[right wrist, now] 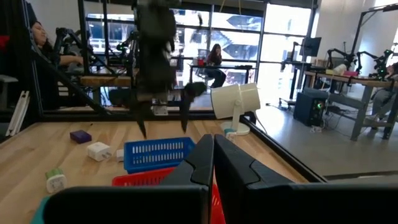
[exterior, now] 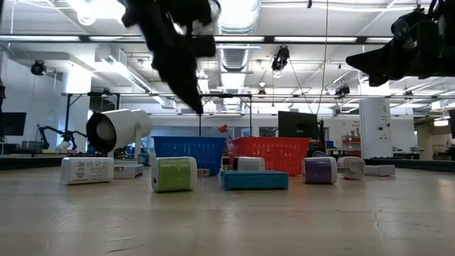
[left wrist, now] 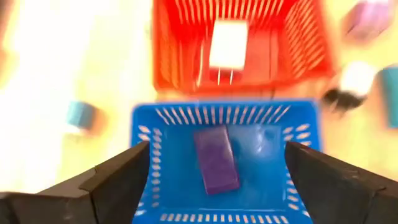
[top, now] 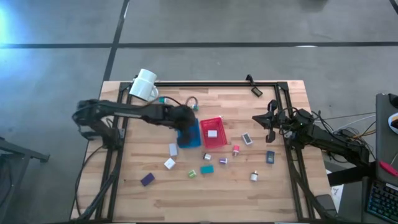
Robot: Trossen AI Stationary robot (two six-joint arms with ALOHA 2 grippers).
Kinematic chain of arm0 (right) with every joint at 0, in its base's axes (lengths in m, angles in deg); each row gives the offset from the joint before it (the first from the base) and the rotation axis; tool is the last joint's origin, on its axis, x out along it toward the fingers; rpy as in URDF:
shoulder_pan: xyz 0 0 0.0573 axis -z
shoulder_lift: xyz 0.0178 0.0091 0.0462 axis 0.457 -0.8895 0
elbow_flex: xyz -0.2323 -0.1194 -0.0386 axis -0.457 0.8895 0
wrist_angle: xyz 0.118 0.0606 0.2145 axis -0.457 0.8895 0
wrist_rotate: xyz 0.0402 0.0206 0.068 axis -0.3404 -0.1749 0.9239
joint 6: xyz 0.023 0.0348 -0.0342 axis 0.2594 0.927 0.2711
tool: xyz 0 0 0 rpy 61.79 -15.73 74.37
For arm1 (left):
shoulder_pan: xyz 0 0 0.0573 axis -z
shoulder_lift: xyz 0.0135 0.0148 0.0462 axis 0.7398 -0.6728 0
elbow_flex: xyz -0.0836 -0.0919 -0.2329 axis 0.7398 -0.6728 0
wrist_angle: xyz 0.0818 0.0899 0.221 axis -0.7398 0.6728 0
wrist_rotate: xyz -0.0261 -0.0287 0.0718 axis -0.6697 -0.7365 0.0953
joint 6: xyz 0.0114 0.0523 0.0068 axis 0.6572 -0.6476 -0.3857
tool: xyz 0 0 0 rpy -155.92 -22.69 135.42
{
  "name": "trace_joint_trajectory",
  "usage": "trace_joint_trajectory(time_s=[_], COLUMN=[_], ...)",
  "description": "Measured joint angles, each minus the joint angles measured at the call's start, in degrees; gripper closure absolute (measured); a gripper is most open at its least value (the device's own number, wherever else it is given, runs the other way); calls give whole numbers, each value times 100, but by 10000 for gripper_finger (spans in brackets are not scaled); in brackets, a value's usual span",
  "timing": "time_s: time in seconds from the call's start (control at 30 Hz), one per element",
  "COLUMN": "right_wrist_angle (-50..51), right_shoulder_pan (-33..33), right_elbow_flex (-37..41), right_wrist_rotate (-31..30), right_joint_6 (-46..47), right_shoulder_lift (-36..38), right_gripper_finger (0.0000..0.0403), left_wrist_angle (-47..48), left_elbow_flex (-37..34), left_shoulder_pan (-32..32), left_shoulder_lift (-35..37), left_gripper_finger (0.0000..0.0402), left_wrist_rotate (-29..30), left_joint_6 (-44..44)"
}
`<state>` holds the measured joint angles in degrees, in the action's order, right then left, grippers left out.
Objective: Pick & Place Office items
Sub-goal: Put the bottom pink charger adapter into the red bin
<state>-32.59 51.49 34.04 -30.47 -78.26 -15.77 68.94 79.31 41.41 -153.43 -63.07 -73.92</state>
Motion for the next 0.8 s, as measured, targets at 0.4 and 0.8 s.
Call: trace_joint_trajectory(time_s=[0.4, 0.8], right_wrist_angle=[-199, -393], right_shoulder_pan=[0, 0], right_elbow_flex=[-2, -22], right_wrist_rotate=[-114, -116], right_joint_6=[8, 17], right_shoulder_lift=[15, 14], right_gripper_finger=[394, 394], left_wrist_angle=[-413, -1302], left_elbow_flex=[-861, -2516], left_shoulder_pan=[-41, -269], left_shoulder_lift=[3164, 5714], left_gripper_finger=[275, 396], left_wrist_rotate=[-298, 321], left_joint_6=[-544, -963])
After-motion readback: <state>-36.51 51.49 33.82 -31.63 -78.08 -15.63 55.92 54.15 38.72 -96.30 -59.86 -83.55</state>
